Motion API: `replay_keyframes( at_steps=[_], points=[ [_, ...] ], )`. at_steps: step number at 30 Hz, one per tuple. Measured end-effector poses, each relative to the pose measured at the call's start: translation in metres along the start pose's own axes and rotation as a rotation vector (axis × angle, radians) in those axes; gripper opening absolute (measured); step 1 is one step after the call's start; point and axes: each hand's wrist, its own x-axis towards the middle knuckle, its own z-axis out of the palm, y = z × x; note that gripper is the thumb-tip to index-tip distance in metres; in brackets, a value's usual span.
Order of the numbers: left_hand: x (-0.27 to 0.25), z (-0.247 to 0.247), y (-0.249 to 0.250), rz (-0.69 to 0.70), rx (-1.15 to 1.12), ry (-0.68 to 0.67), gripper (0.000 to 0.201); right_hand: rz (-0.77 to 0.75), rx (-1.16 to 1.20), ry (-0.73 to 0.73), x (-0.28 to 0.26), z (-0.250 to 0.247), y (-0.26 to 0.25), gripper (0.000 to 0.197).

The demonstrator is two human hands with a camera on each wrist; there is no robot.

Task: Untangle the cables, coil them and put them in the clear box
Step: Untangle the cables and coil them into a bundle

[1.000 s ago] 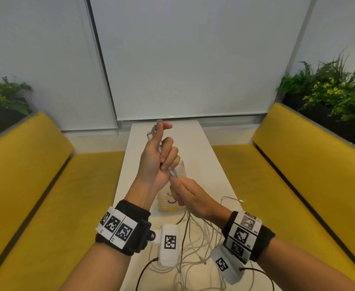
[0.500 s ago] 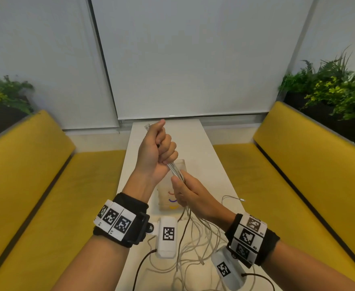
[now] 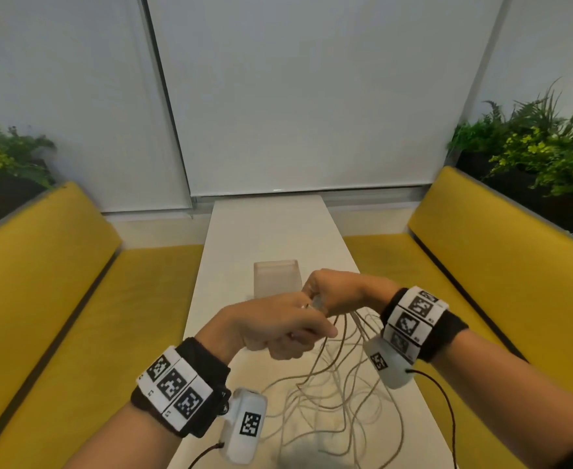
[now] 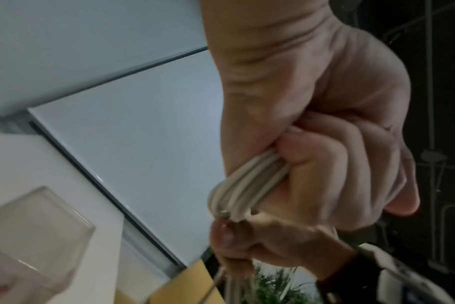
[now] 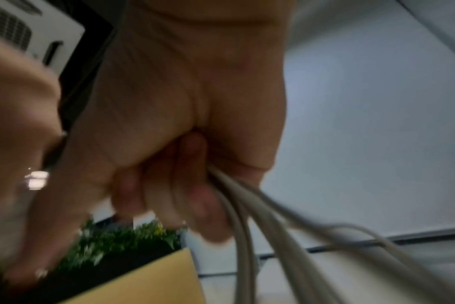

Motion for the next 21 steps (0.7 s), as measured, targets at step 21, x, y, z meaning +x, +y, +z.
replay_keyframes(
  at_steps=[21],
  points=[
    [0.054,-0.004,-0.056,0.194,0.162,0.896,0.053,0.149,0.673,0.088,-0.01,-0.003,-0.001,0.043]
  ],
)
